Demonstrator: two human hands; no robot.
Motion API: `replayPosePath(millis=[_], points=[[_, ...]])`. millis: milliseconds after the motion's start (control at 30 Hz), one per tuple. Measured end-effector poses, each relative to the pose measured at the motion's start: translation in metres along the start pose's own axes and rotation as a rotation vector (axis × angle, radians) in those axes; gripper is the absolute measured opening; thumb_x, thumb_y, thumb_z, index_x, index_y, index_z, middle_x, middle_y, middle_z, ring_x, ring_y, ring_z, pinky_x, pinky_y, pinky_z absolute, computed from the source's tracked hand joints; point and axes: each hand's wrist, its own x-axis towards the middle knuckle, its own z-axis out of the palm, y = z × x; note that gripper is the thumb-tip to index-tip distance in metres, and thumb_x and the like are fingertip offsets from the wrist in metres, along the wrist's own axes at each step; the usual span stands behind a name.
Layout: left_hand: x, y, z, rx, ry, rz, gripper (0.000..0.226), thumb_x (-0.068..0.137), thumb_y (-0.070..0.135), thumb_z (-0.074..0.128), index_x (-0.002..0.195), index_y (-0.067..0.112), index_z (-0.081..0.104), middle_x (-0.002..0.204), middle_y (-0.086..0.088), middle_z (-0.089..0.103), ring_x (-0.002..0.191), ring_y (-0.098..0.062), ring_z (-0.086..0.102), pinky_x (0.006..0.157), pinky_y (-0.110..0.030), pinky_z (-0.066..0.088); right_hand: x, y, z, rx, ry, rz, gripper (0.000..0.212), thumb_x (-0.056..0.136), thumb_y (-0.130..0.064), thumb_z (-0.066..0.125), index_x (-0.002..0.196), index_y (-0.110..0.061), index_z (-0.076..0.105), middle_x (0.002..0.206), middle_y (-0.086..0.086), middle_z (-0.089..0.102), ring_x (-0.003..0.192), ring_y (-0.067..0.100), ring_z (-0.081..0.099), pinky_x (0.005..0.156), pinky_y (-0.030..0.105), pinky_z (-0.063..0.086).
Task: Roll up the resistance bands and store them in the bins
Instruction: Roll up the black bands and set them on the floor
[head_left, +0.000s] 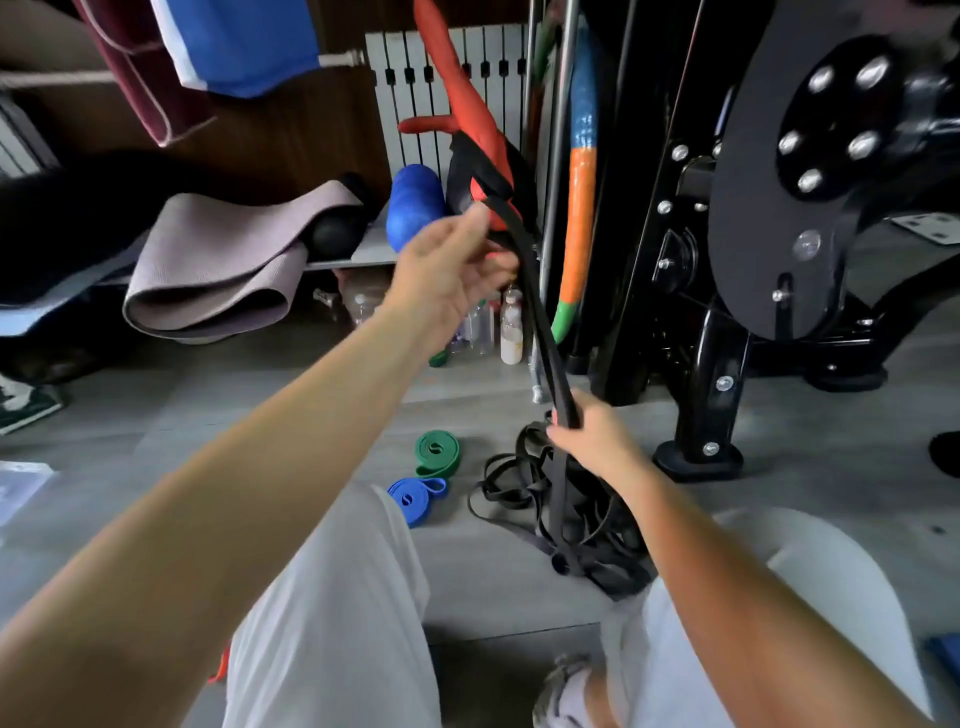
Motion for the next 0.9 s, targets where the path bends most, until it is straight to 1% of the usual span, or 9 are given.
replayPosePath(millis=[67, 167, 367, 500, 600, 667, 733, 800, 900], points=[[0.0, 0.017, -0.02, -0.072, 0.113, 0.041, 0.016, 0.088, 0.027, 0.064, 0.089, 0.012, 0.059, 0.076, -0.008, 0.069, 0.067, -0.018, 0.068, 0.063, -0.026, 0.055, -0.016, 0.039, 0.0, -0.168, -0.041, 0.095, 0.018, 0.085, -0.024, 0.063, 0.101, -0.025, 0.054, 0.09, -0.004, 0.065, 0.081, 0.02, 0.062, 0.069, 0.032, 0.048], [-0.005, 0.027, -0.044, 0.057, 0.176, 0.022, 0.015, 0.089, 0.029, 0.062, 0.093, 0.015, 0.058, 0.078, -0.005, 0.069, 0.07, -0.017, 0.07, 0.064, -0.026, 0.055, -0.011, 0.048, -0.016, -0.047, -0.032, 0.118, 0.013, 0.089, -0.02, 0.06, 0.102, -0.02, 0.056, 0.098, 0.004, 0.068, 0.088, 0.022, 0.063, 0.077, 0.035, 0.05], [-0.026, 0.021, -0.037, 0.445, 0.202, -0.086, 0.034, 0.087, 0.015, 0.066, 0.117, 0.005, 0.053, 0.105, -0.018, 0.066, 0.073, -0.021, 0.068, 0.061, -0.028, 0.057, 0.007, -0.02, -0.056, 0.35, 0.082, -0.086, 0.004, 0.09, -0.013, 0.057, 0.093, -0.015, 0.056, 0.07, 0.003, 0.064, 0.062, 0.013, 0.061, 0.068, 0.032, 0.048], [-0.037, 0.028, -0.016, 0.306, 0.153, -0.022, 0.025, 0.087, 0.016, 0.065, 0.108, 0.007, 0.055, 0.104, -0.018, 0.065, 0.074, -0.023, 0.068, 0.059, -0.026, 0.057, 0.0, -0.044, -0.036, -0.027, -0.199, -0.145, 0.076, 0.07, -0.051, 0.073, 0.136, -0.028, 0.041, 0.116, -0.001, 0.056, 0.097, 0.012, 0.058, 0.081, 0.03, 0.048], [-0.041, 0.041, -0.007, 0.209, 0.101, 0.032, 0.011, 0.088, 0.019, 0.065, 0.087, 0.013, 0.056, 0.1, -0.017, 0.062, 0.067, -0.02, 0.069, 0.056, -0.023, 0.054, -0.006, -0.054, 0.007, 0.05, -0.196, -0.096, 0.119, 0.055, -0.055, 0.081, 0.147, -0.035, 0.01, 0.15, 0.001, 0.029, 0.132, 0.023, 0.038, 0.106, 0.046, 0.036], [-0.043, 0.046, -0.007, 0.198, 0.06, 0.044, 0.013, 0.087, 0.02, 0.065, 0.08, 0.015, 0.055, 0.097, -0.018, 0.063, 0.066, -0.02, 0.07, 0.054, -0.022, 0.054, -0.004, -0.056, 0.03, 0.068, -0.061, -0.081, 0.106, 0.057, -0.056, 0.079, 0.144, -0.033, 0.023, 0.146, 0.001, 0.032, 0.133, 0.025, 0.034, 0.11, 0.046, 0.032], [-0.046, 0.05, -0.011, 0.151, 0.07, 0.052, 0.01, 0.088, 0.019, 0.064, 0.081, 0.015, 0.057, 0.089, -0.014, 0.066, 0.067, -0.02, 0.07, 0.056, -0.022, 0.054, 0.001, -0.05, 0.043, 0.085, 0.035, -0.085, 0.058, 0.07, -0.045, 0.075, 0.12, -0.032, 0.049, 0.125, 0.0, 0.05, 0.119, 0.024, 0.048, 0.104, 0.045, 0.038], [-0.045, 0.056, -0.021, 0.069, 0.144, 0.071, 0.008, 0.089, 0.02, 0.063, 0.087, 0.012, 0.059, 0.082, -0.011, 0.068, 0.067, -0.019, 0.07, 0.059, -0.022, 0.055, -0.001, -0.036, 0.051, 0.025, 0.046, -0.102, 0.02, 0.081, -0.03, 0.066, 0.095, -0.031, 0.052, 0.096, -0.005, 0.061, 0.098, 0.024, 0.06, 0.092, 0.042, 0.045], [-0.039, 0.066, -0.039, -0.058, 0.246, 0.095, 0.013, 0.09, 0.024, 0.062, 0.085, 0.012, 0.06, 0.077, -0.009, 0.071, 0.066, -0.016, 0.068, 0.06, -0.021, 0.054, -0.009, 0.003, 0.053, -0.115, -0.02, -0.028, 0.011, 0.085, -0.026, 0.059, 0.095, -0.024, 0.055, 0.082, 0.001, 0.065, 0.085, 0.029, 0.063, 0.072, 0.037, 0.051]])
